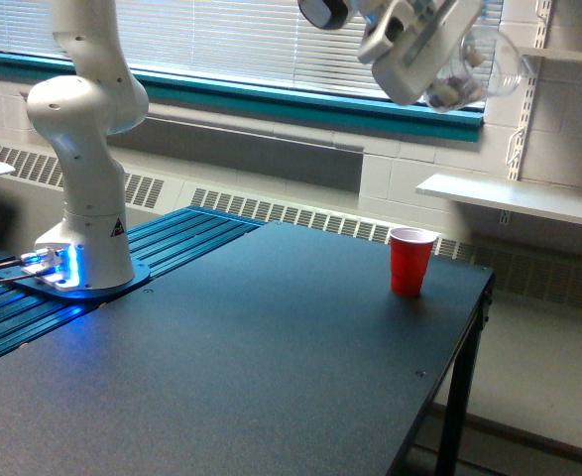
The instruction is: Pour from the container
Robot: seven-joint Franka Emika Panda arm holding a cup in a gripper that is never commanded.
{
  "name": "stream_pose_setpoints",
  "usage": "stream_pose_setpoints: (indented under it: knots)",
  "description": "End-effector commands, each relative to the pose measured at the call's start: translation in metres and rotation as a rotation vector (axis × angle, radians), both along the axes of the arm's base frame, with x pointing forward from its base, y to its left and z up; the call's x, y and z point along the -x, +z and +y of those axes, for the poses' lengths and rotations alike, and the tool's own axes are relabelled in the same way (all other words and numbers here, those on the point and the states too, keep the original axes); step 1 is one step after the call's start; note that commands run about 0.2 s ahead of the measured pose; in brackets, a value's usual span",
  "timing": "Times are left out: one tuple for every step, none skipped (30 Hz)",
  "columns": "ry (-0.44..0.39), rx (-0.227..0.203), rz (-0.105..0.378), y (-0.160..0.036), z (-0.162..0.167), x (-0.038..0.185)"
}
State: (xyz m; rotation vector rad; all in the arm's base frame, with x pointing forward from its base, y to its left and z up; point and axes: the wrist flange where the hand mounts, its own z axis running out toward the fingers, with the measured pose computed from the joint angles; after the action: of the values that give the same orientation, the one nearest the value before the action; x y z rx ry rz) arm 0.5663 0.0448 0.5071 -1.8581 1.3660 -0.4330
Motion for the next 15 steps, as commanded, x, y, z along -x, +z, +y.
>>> stream_pose_setpoints:
  knots:
    - [0.039,-0.013,0.01,-0.011,0.037,0.012]
    - [0.047,-0.009,0.015,-0.014,0.043,0.014]
    - [0.057,-0.005,0.024,-0.018,0.05,0.015]
    - [0.065,-0.004,0.031,-0.022,0.056,0.017]
    - [0.075,-0.002,0.04,-0.026,0.062,0.019]
    - [0.086,0.002,0.051,-0.031,0.069,0.02]
    - [0.096,0.007,0.07,-0.039,0.077,0.023]
    - [0.103,0.008,0.082,-0.043,0.082,0.024]
    - [0.112,0.004,0.092,-0.048,0.089,0.026]
    - [0.12,-0.008,0.098,-0.052,0.096,0.028]
    - [0.132,-0.02,0.107,-0.058,0.103,0.03]
    - [0.141,-0.026,0.114,-0.062,0.109,0.032]
    - [0.153,-0.034,0.12,-0.066,0.117,0.033]
    - [0.165,-0.041,0.126,-0.07,0.124,0.035]
    - [0.181,-0.042,0.138,-0.076,0.133,0.038]
